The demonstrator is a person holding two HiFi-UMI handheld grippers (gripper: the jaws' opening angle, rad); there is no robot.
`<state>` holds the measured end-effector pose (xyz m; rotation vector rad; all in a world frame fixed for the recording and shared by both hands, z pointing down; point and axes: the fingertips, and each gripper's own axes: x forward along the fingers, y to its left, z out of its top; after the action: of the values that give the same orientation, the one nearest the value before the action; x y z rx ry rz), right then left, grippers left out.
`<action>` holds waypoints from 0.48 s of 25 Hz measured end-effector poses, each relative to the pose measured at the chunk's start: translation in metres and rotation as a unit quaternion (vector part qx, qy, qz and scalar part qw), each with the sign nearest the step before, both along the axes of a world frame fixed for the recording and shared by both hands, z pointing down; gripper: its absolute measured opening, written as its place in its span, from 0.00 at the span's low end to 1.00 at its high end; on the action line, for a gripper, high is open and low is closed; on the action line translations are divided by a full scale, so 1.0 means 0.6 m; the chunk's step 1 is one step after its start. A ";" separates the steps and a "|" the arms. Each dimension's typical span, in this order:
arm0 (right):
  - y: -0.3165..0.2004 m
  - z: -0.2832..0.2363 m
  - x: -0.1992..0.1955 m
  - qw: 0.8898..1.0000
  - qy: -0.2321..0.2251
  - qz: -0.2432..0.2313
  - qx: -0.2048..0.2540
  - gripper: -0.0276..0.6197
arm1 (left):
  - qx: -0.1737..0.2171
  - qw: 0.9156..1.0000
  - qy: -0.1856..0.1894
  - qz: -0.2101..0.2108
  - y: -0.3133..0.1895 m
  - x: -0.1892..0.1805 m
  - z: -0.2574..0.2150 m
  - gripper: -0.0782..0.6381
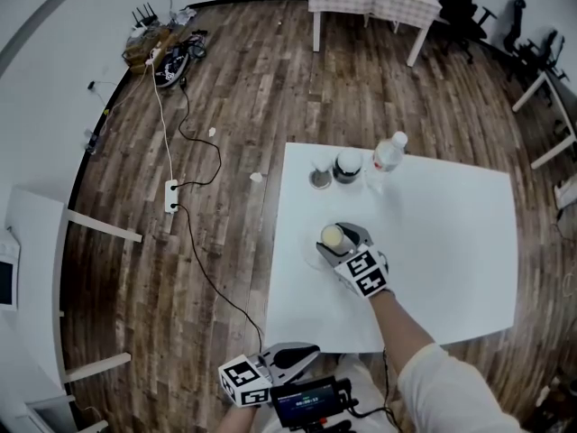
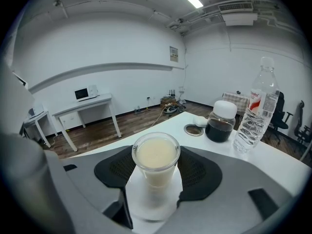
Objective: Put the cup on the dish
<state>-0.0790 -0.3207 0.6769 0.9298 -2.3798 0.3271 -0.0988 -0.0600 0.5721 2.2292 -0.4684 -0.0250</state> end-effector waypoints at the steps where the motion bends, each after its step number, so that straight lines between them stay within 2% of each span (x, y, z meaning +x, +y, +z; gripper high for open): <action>1: -0.001 -0.001 0.000 1.000 -0.002 0.000 0.000 0.48 | 0.000 1.000 0.000 0.000 -0.002 0.000 0.000 0.11; 12: 0.000 0.001 -0.007 1.000 -0.016 -0.004 0.008 0.48 | -0.003 1.000 -0.002 0.001 -0.013 0.001 -0.001 0.11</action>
<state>-0.0830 -0.3208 0.6773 0.9293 -2.4175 0.3235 -0.0981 -0.0677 0.5714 2.2242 -0.4679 -0.0187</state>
